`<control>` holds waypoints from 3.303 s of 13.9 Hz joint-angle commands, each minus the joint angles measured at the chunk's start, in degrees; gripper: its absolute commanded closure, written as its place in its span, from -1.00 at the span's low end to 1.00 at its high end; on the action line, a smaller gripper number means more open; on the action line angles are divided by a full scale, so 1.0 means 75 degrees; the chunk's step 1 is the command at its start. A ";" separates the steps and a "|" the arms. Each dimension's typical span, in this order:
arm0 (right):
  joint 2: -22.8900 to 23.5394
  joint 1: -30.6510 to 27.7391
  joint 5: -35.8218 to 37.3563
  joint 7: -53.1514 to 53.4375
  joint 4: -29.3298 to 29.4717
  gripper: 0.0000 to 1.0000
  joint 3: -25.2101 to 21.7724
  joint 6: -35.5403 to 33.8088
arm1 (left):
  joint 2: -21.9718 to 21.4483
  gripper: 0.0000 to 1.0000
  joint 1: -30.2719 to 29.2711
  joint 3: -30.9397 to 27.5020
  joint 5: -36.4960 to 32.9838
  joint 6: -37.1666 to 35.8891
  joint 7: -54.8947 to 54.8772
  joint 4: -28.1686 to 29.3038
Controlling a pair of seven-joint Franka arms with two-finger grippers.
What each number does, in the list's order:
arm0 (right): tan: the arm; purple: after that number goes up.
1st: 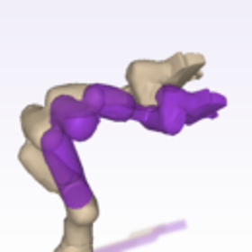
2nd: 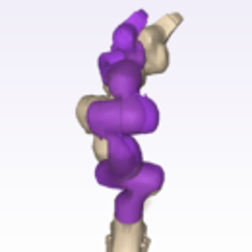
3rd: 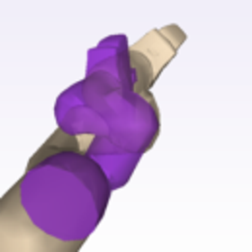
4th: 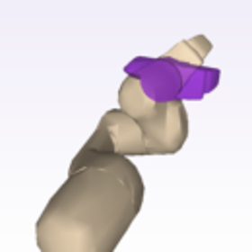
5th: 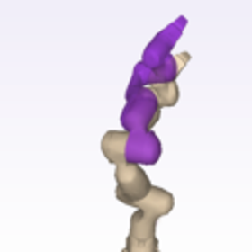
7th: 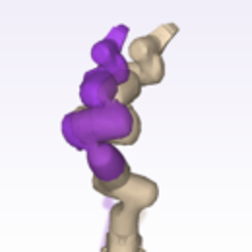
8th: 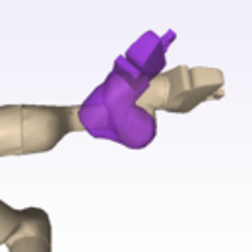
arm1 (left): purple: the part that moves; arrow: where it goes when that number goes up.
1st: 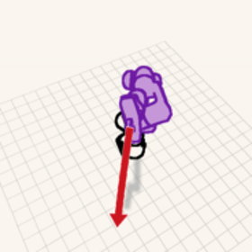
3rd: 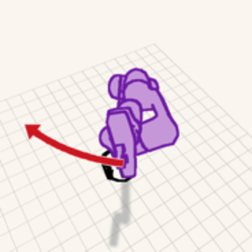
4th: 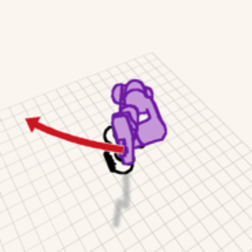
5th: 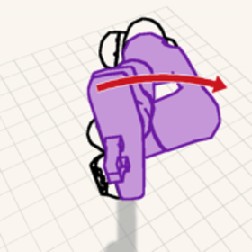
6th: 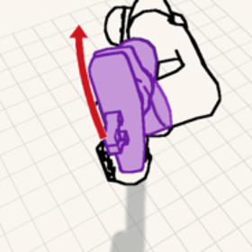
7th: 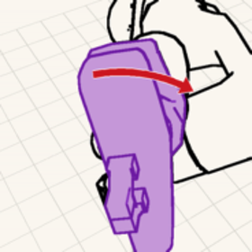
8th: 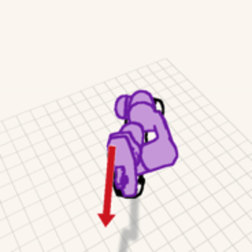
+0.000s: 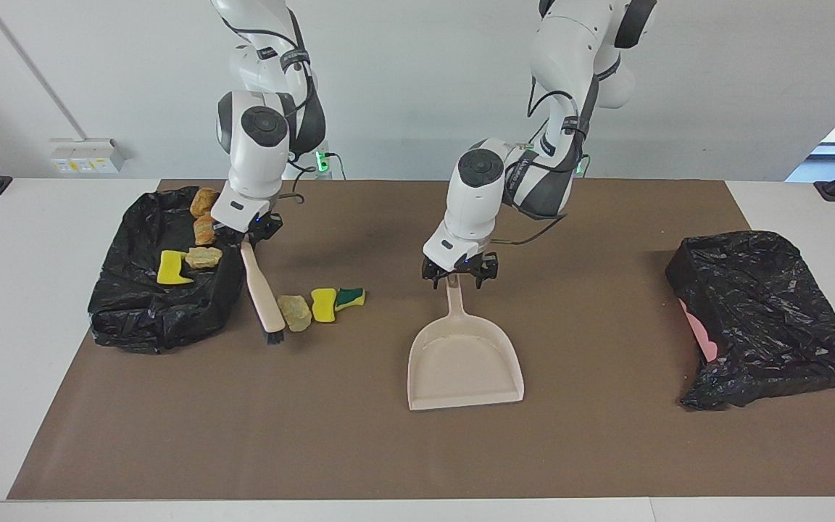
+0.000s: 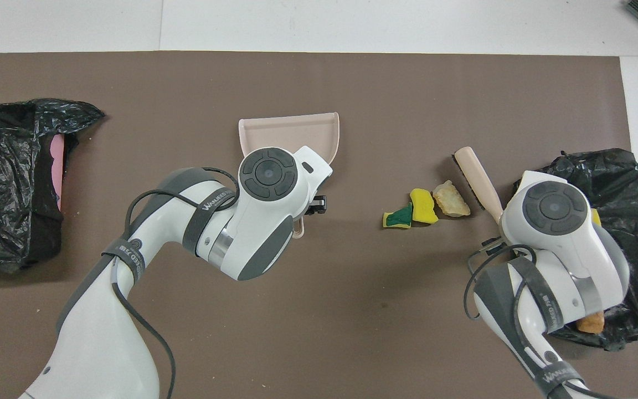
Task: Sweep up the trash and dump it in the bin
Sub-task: 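Sweep the sponges and bread toward the dustpan with the right gripper, then brush the trash into the dustpan while the left gripper holds it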
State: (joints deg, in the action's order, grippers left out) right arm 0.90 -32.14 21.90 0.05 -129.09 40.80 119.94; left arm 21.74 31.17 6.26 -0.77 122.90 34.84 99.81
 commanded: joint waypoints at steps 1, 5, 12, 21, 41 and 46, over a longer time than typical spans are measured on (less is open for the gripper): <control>0.0091 0.0195 -0.0303 0.0485 -0.0062 1.00 0.0115 -0.0147 | -0.0039 0.52 0.0075 -0.0097 -0.0085 0.0114 0.0077 0.0087; 0.0126 0.0933 -0.1990 0.0858 0.0008 1.00 0.0103 -0.0405 | -0.0179 0.99 -0.0031 -0.0120 -0.0202 0.0032 -0.0074 0.0052; -0.0527 0.1109 -0.1762 0.1529 0.1346 1.00 0.0033 -0.2691 | -0.1070 1.00 -0.0908 -0.0167 -0.0320 -0.1899 -0.5259 0.0122; -0.0390 0.0909 -0.1313 -0.0183 0.0055 1.00 0.0080 -0.1214 | -0.1597 1.00 -0.1098 -0.0156 -0.1080 -0.2055 -0.9085 0.1012; -0.0109 0.2186 -0.3060 0.0953 0.0067 1.00 0.0068 -0.1239 | -0.3037 1.00 -0.1297 -0.0120 -0.2113 -0.1844 -1.2228 0.2908; 0.0745 0.3030 -0.3610 0.2276 -0.0027 1.00 0.0080 0.0164 | -0.3895 1.00 -0.0712 -0.0097 -0.2089 -0.0976 -1.1057 0.4470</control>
State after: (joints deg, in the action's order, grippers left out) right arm 2.85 -11.26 -2.73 13.76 -129.18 41.24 116.19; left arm -3.87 23.39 5.86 -15.90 113.32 -51.16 128.22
